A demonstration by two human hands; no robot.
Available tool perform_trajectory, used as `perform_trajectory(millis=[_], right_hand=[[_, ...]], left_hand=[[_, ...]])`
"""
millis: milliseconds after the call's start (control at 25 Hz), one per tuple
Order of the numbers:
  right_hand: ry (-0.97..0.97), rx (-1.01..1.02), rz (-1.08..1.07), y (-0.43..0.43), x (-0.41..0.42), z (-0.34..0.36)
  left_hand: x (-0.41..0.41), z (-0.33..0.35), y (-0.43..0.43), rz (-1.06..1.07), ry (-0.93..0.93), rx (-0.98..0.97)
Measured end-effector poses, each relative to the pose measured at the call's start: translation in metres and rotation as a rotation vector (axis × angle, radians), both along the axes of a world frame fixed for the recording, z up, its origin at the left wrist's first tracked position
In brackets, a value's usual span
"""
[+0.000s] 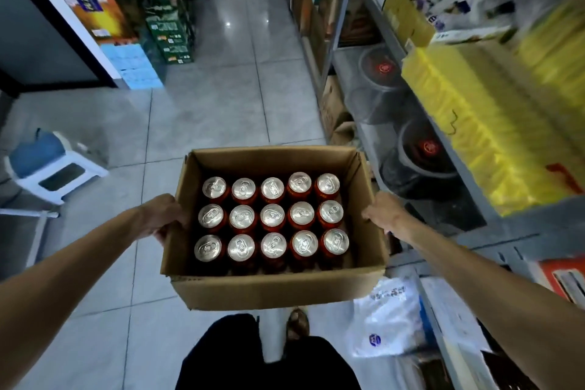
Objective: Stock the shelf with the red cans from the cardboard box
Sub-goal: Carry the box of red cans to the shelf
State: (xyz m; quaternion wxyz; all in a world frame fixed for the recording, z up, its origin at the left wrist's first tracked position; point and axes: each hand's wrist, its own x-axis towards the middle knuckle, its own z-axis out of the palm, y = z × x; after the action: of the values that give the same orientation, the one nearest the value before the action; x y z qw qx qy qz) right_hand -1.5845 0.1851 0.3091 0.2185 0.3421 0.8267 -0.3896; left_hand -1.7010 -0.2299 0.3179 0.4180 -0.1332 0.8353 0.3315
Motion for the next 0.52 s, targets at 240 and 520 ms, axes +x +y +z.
perform_trajectory(millis=[240, 520], right_hand=[[0.023, 0.056, -0.044, 0.023, -0.199, 0.021], [-0.002, 0.000, -0.122, 0.038, -0.425, 0.027]], left_hand=[[-0.213, 0.002, 0.032, -0.049, -0.009, 0.020], [-0.476, 0.027, 0.061, -0.122, -0.024, 0.020]])
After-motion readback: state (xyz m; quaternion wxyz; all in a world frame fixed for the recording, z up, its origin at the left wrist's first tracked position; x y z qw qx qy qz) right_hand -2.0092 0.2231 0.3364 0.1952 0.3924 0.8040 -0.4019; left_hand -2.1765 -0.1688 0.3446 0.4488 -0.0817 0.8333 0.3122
